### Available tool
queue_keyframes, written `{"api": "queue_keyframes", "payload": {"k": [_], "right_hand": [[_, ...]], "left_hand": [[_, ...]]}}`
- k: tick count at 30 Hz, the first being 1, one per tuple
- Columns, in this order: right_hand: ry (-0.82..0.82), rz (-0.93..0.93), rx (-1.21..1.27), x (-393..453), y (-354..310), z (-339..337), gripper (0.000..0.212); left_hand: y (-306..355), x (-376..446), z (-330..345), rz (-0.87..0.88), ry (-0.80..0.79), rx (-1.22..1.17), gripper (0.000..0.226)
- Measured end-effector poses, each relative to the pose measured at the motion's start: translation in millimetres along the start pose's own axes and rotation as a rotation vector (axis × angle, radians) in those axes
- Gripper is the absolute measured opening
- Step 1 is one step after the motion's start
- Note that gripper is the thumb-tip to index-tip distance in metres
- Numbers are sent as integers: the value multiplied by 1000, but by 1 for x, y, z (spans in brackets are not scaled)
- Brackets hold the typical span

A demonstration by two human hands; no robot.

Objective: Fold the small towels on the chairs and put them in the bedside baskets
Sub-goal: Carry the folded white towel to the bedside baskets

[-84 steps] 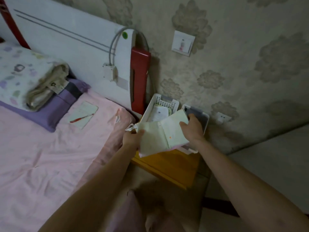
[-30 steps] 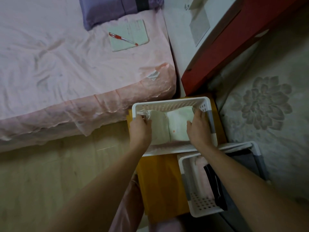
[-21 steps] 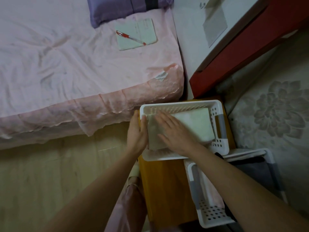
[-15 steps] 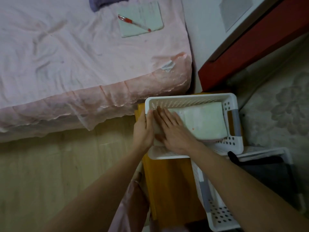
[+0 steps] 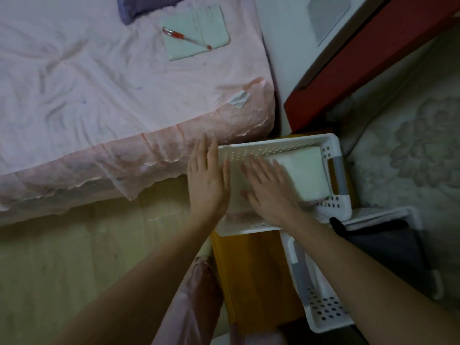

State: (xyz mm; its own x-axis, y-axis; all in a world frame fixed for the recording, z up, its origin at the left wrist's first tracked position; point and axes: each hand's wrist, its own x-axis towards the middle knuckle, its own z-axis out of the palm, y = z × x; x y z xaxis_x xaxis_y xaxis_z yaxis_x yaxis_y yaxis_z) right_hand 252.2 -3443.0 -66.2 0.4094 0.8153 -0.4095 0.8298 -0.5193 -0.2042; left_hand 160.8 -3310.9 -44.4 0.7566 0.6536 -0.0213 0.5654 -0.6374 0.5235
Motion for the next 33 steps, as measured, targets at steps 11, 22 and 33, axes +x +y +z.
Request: {"api": "queue_keyframes", "payload": {"k": [11, 22, 33], "right_hand": [[106, 485, 307, -15, 61, 8, 84], [-80, 506, 441, -12, 63, 1, 83], [-328, 729, 504, -19, 30, 4, 105]], "left_hand": [[33, 41, 36, 462, -235, 370, 57], [27, 49, 31, 503, -292, 339, 59], [18, 57, 23, 589, -369, 355, 62]]}}
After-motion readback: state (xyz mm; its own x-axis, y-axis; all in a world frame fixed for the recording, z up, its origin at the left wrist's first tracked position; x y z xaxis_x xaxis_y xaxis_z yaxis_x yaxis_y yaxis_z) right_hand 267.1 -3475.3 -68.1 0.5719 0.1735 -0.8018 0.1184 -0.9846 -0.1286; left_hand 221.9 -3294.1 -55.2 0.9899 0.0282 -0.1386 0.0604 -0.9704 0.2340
